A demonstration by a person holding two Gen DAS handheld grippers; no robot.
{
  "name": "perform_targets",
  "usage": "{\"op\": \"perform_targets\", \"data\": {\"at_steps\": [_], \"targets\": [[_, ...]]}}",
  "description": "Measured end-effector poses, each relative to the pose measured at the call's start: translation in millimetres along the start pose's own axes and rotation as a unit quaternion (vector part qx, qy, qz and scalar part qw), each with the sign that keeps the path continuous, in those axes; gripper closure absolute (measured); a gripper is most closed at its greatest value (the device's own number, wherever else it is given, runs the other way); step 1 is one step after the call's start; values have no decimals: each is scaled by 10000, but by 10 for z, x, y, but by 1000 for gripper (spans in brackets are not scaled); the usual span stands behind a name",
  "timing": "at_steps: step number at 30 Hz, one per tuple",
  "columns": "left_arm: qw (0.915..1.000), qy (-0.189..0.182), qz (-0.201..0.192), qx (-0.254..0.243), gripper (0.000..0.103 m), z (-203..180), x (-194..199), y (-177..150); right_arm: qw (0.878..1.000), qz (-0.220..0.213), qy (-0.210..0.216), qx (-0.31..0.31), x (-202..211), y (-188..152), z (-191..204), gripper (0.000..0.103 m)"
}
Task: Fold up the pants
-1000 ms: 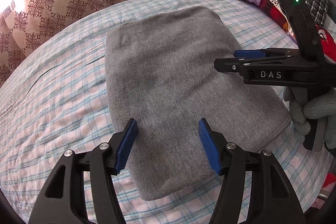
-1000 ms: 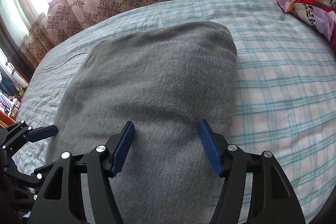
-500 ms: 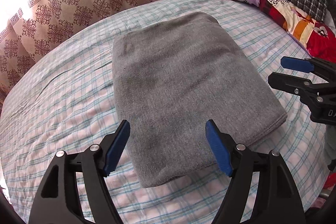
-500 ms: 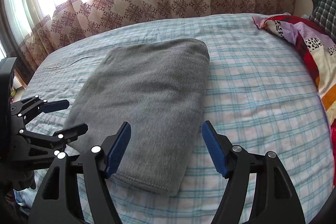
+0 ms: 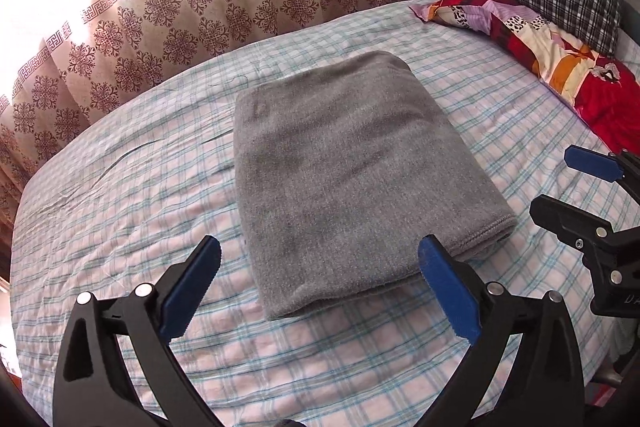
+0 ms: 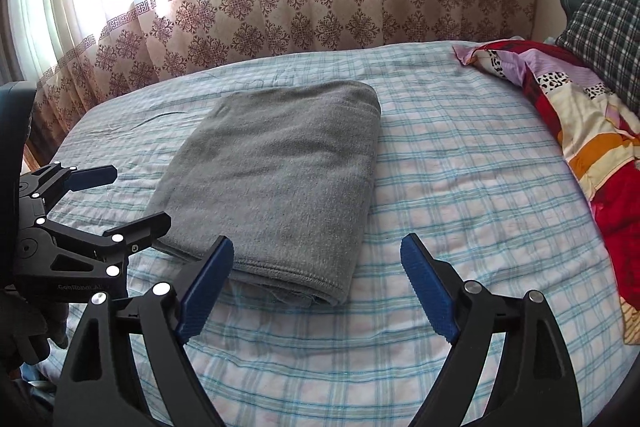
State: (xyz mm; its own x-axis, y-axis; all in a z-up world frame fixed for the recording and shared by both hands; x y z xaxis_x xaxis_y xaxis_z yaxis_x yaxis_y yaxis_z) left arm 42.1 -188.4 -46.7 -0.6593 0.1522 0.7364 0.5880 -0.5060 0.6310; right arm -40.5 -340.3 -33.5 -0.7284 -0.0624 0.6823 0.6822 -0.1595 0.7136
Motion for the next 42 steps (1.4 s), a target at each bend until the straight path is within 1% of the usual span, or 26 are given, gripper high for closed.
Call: {"op": "perform_targets", "data": {"at_steps": [2,6,8,11,15,17,24,29,33,35,38,42], "targets": [[9999,112,-76,63,3,43,64,13,9999,-93,-41,60,34,12,27,18],[9990,350,-243,96,3,89,205,51,9995,-250,-149,156,86,16,67,13],[9984,498,-244,133,3,101,249,64,9994,-251,-146,173,84,16,72,13],[9979,589,-242,123,3,80,287,79,9995,-253,-117,141,86,20,60,13],[9966,794,-223,-65,3,11,302,67,9992,-323,-174,165,119,40,45,13],[9964,815,-214,-116,3,-10,301,59,9989,-350,-223,197,128,42,44,12],[9977,676,-57,-14,3,12,245,45,9989,-322,-247,220,101,33,42,11],[9979,638,-57,-27,3,8,233,43,9990,-301,-233,227,88,27,51,11],[9972,725,-106,-134,3,-27,226,44,9991,-285,-239,222,77,14,56,11],[9973,705,-146,-173,3,-43,234,43,9991,-275,-234,219,73,7,60,11],[9976,644,-173,-167,3,-57,245,43,9991,-255,-239,220,58,1,52,11],[9975,672,-177,-152,3,-55,248,35,9992,-251,-246,194,55,-1,41,11]]}}
Point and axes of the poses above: each gripper's, at about its wrist camera, not at the fingertips, and x roughly against the way its jaws point, z to its left, y to its top, the point moved 5 cm from there along -x, roughly the way its jaws point, and after that the axes turned 7 degrees about y, right-handed, at the moved point
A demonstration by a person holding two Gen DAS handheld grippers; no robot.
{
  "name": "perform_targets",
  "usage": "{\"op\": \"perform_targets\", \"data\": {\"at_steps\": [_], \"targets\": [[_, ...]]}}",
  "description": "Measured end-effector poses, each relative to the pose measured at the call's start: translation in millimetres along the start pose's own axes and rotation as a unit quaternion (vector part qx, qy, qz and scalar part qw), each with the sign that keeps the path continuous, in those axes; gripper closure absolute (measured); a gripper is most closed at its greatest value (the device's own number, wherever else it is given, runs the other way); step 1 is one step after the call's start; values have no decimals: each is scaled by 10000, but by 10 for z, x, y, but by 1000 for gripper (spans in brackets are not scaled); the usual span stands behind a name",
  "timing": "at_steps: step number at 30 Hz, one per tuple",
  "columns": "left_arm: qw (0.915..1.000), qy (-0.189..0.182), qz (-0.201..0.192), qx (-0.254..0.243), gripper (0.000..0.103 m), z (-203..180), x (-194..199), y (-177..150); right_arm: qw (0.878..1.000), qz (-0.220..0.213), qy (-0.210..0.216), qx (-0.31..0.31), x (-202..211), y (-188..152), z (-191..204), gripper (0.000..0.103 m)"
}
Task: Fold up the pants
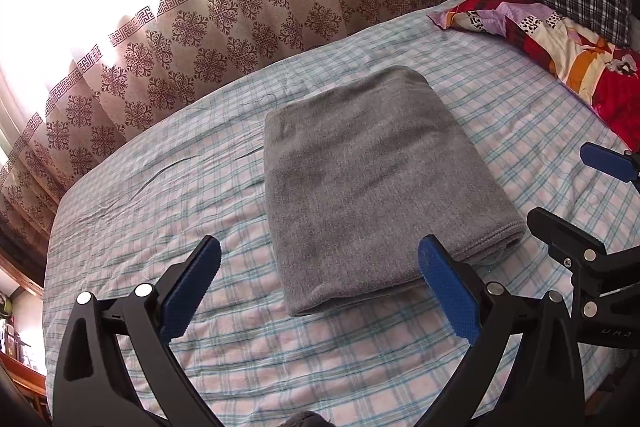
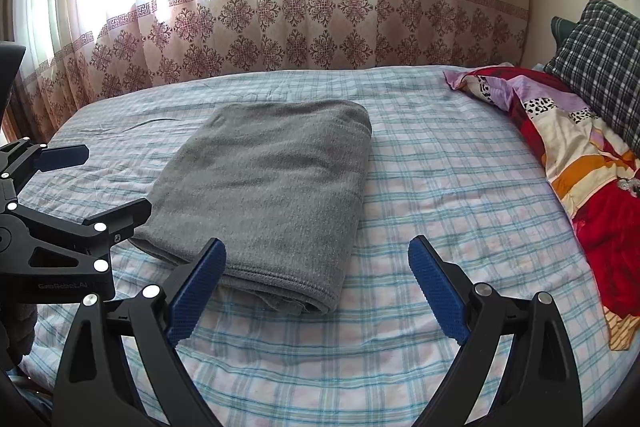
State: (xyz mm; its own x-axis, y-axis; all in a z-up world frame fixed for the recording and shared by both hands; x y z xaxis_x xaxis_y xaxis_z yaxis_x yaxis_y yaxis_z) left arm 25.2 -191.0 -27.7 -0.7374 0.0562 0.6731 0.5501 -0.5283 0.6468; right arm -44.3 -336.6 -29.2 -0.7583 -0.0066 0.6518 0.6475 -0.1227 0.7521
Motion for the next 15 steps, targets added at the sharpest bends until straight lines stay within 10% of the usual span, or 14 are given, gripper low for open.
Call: {"op": "perform_targets", "data": {"at_steps": [15], "targets": [[9991,35,319,261,3,138,-157,-62,9997,120,-73,-203,-65,-42,-104,11]]}}
Point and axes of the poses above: each gripper's, at about its wrist camera, not at the fingertips, and x roughly against the way its jaws point, z to its left, y to its top, the point moved 5 cm from there along -x, roughly the way its jaws point, and after that the axes turned 7 degrees about y, right-handed, at the moved point
